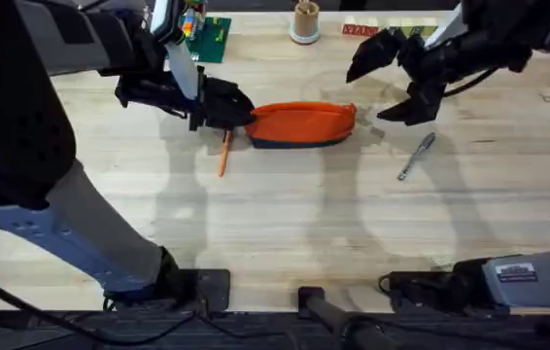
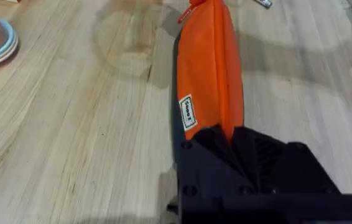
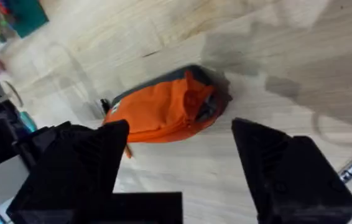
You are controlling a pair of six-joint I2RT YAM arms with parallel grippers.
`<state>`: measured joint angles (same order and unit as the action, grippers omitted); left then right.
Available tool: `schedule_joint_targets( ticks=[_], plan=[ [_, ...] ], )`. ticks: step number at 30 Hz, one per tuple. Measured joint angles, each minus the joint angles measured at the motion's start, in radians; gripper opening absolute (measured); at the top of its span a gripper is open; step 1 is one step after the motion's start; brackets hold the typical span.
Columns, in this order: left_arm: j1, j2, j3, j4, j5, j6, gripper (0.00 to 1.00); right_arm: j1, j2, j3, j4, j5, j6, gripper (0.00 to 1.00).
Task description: Unzip the bag, pick up the pens from the table one at a time and place them inside, then zip the bag closed.
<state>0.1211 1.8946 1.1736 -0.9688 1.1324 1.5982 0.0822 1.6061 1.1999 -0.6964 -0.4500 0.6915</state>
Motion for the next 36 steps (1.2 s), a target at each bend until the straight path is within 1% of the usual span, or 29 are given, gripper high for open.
schedule_joint_targets(
  ticks=[12,19,36],
  plan=[
    [0.000,0.000,0.000,0.000,0.000,0.000,0.042,0.000,0.074,0.000,0.062,-0.007,-0.020,0.996],
    [0.000,0.000,0.000,0.000,0.000,0.000,0.042,0.000,0.104,0.000,0.062,-0.010,-0.023,0.996],
    [0.000,0.000,0.000,0.000,0.000,0.000,0.042,0.014,0.111,0.000,0.059,-0.015,-0.024,0.987]
  ],
)
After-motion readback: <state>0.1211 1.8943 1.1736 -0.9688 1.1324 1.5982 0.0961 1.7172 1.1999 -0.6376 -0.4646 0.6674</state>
